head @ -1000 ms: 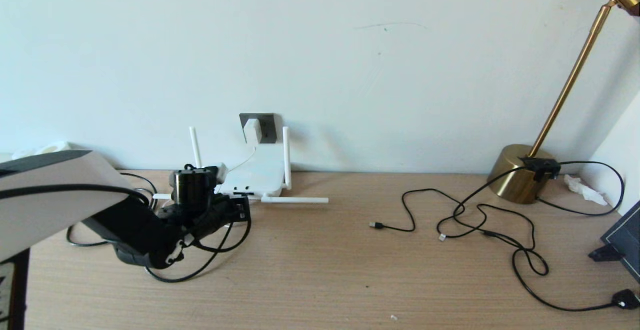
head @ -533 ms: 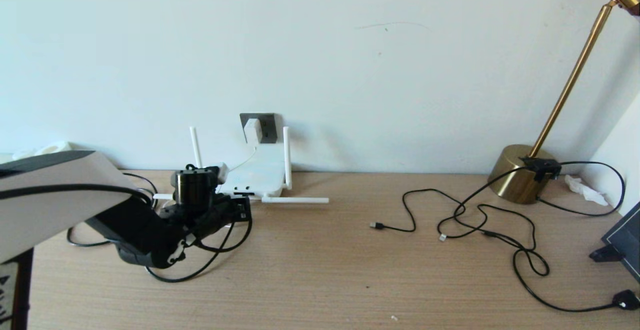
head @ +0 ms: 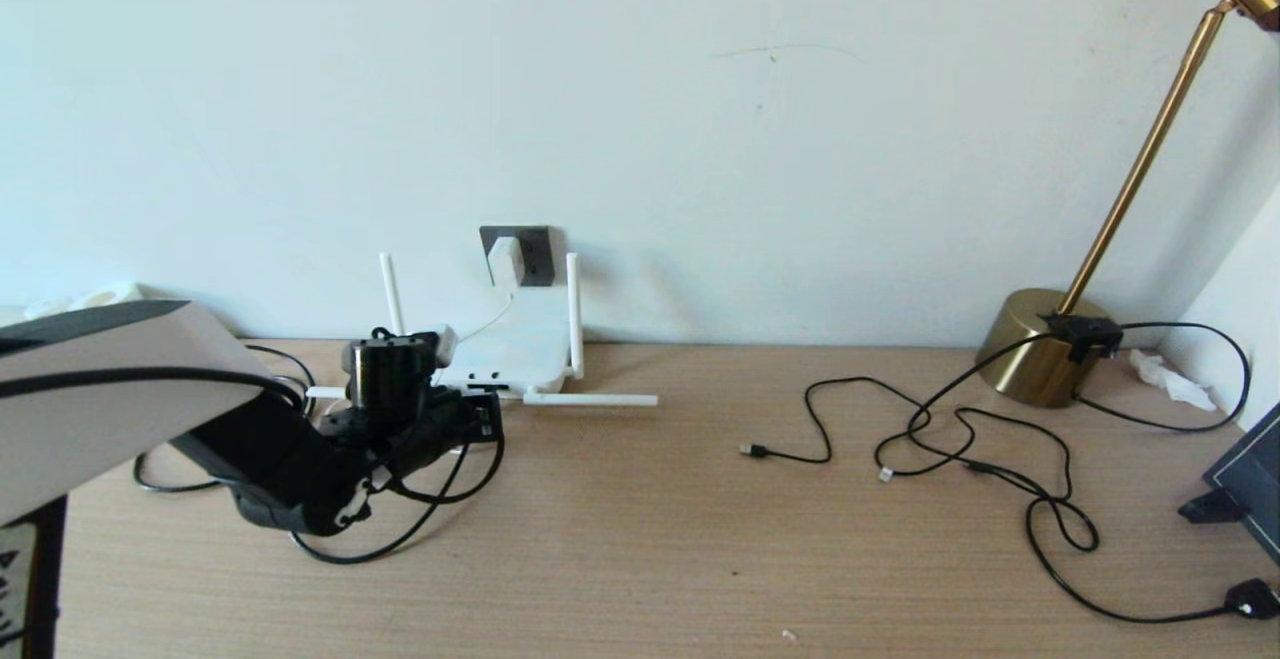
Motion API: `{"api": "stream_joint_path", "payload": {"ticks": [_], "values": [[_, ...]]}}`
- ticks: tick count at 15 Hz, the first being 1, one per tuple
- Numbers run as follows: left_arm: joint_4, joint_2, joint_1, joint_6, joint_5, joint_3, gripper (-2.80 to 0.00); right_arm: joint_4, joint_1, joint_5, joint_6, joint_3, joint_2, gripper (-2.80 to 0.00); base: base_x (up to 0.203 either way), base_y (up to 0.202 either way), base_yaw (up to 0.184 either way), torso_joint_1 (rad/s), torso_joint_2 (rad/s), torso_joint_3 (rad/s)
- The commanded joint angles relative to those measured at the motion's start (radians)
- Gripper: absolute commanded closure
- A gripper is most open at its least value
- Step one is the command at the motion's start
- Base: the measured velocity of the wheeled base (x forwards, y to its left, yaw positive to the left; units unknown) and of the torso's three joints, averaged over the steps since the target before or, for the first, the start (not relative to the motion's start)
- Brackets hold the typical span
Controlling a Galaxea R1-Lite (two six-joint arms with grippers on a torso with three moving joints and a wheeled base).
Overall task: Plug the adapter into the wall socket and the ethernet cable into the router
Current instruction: Plug cable into router interface
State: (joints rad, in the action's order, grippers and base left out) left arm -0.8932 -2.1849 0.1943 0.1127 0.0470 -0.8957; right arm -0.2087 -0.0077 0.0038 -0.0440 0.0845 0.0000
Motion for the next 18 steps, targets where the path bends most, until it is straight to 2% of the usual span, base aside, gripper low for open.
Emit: {"api": "stream_joint_path", "payload": {"ticks": [1, 18], "values": [[-0.006, 0.004, 0.001, 0.001, 0.001, -0.005, 0.0, -0.001, 0.0, 0.001, 0.0, 0.001, 0.002, 0.0, 0.0, 0.0, 0.0, 0.0, 0.0, 0.0], [0.002, -0.017, 0.01, 0.004, 0.005, -0.046, 0.0, -0.001, 0.0, 0.001, 0.0, 0.001, 0.002, 0.0, 0.0, 0.0, 0.0, 0.0, 0.0, 0.0]]}}
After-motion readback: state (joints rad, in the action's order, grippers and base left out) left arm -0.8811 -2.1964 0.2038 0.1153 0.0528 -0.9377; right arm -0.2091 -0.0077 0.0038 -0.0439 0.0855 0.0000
